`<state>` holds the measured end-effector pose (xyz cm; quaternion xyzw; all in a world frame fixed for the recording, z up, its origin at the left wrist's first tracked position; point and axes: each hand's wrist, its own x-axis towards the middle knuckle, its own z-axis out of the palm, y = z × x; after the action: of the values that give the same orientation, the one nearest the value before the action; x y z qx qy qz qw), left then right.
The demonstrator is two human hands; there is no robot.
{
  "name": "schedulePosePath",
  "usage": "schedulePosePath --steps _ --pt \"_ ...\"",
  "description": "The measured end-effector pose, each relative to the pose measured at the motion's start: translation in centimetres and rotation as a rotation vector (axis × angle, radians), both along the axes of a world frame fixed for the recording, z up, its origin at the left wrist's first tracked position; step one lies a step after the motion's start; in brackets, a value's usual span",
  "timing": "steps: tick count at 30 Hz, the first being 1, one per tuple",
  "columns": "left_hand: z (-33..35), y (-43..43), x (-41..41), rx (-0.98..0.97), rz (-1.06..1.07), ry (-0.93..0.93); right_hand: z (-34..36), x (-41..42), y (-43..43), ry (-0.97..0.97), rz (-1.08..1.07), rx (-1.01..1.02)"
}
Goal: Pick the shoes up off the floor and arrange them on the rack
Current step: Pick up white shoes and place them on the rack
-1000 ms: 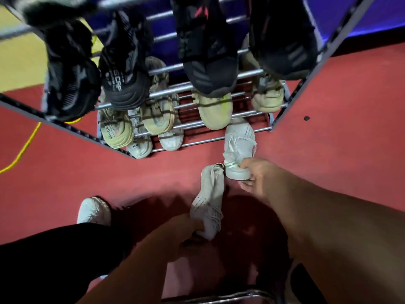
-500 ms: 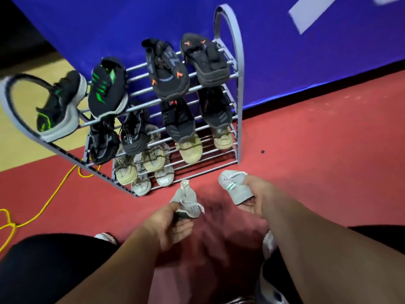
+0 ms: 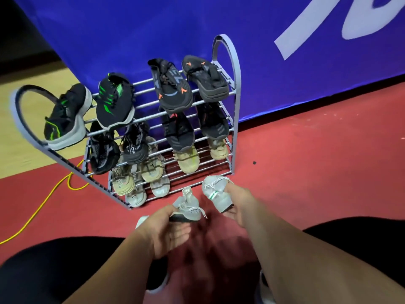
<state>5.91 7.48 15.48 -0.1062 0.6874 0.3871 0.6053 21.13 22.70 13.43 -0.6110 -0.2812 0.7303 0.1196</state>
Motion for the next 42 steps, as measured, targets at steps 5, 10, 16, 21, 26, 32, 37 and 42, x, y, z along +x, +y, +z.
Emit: schedulePosePath --steps 5,10,16,21,26,32,37,42 --pt "-3.3 0.8 -2.5 -0.038 0.049 -0.004 -4.7 -0.5 -0.1 -0.052 0.009 -0.049" --pt "-6.3 2.1 -3.4 -0.034 0.168 -0.034 -9.4 -1.0 0.5 -0.095 -0.042 -0.107" --pt "-10.6 3.8 -4.4 -0.046 0.183 -0.121 -13.7 -1.3 2.4 -0.042 -0.123 -0.214" --pt "-14.5 6.3 -5.3 -0.011 0.21 -0.186 -16.5 -1.9 4.8 0.06 -0.193 -0.279" --pt "-17.9 9.3 -6.5 0.041 0.268 -0.217 -19.6 -4.2 8.3 0.161 -0.248 -0.276" --pt "-20.7 11.9 -7.7 0.055 0.285 -0.185 -21.5 -8.2 13.7 0.214 -0.217 -0.221" --pt "-22.8 12.1 -7.4 0.062 0.309 -0.192 -23.6 -9.6 15.5 0.01 -0.03 -0.248" --pt "-24.2 12.7 -6.8 0.051 0.33 -0.167 -25.8 -8.3 14.2 0.0 -0.043 -0.277"
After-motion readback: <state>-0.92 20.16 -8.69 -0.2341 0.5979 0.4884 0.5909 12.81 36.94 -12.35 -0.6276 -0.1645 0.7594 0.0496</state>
